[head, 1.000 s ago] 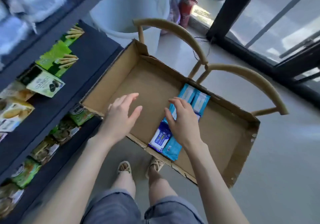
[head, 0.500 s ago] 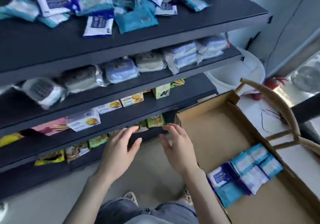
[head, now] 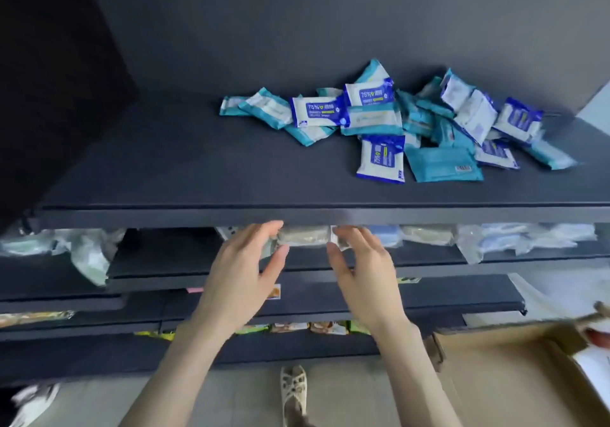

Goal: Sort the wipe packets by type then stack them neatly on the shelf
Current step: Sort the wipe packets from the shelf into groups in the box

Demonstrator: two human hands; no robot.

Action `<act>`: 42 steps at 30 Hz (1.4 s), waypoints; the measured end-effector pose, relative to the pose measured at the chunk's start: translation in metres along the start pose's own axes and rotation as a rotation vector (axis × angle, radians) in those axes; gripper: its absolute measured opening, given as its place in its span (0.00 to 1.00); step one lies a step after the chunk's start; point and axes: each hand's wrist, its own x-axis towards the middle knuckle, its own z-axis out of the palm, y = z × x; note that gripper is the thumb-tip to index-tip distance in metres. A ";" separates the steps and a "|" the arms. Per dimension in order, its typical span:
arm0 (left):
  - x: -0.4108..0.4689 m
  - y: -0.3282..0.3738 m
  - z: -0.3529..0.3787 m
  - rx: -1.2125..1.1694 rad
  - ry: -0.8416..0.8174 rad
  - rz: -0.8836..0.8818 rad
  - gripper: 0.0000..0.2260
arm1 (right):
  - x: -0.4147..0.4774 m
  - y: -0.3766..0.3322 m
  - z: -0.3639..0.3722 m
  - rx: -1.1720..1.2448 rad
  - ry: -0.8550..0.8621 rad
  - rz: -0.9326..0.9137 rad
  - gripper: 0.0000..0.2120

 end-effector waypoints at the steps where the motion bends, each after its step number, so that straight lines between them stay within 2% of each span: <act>1: 0.015 -0.004 -0.003 0.009 0.016 0.012 0.16 | 0.018 -0.004 0.003 0.011 0.009 -0.014 0.11; 6: 0.089 -0.032 -0.007 0.041 0.087 0.045 0.14 | 0.102 -0.010 0.020 0.013 0.013 -0.037 0.13; 13: 0.191 -0.076 0.002 0.090 0.088 -0.025 0.16 | 0.217 -0.004 0.048 -0.045 -0.017 -0.072 0.14; 16: 0.230 -0.086 0.006 0.046 0.044 -0.086 0.18 | 0.257 0.003 0.057 -0.090 -0.044 -0.069 0.15; 19: 0.269 -0.098 0.012 0.141 -0.044 -0.060 0.20 | 0.287 0.010 0.061 -0.224 -0.134 -0.050 0.21; 23: 0.311 -0.115 0.016 0.279 -0.287 0.034 0.23 | 0.311 0.017 0.059 -0.352 -0.291 0.027 0.31; 26: 0.330 -0.123 0.011 0.306 -0.429 0.050 0.27 | 0.322 0.020 0.056 -0.379 -0.292 0.064 0.32; 31: 0.346 -0.135 -0.003 0.462 -0.422 0.094 0.45 | 0.334 0.020 0.057 -0.392 -0.244 0.118 0.33; 34: 0.348 -0.145 -0.007 0.436 -0.350 0.071 0.41 | 0.337 0.019 0.061 -0.337 -0.180 0.130 0.32; 37: 0.351 -0.158 -0.012 0.376 -0.380 -0.012 0.35 | 0.342 0.016 0.069 -0.329 -0.166 0.127 0.30; 39: 0.352 -0.161 -0.014 0.328 -0.400 -0.067 0.35 | 0.345 0.012 0.073 -0.358 -0.218 0.140 0.28; 42: 0.354 -0.155 -0.016 0.414 -0.394 -0.054 0.41 | 0.351 0.007 0.075 -0.396 -0.310 0.155 0.27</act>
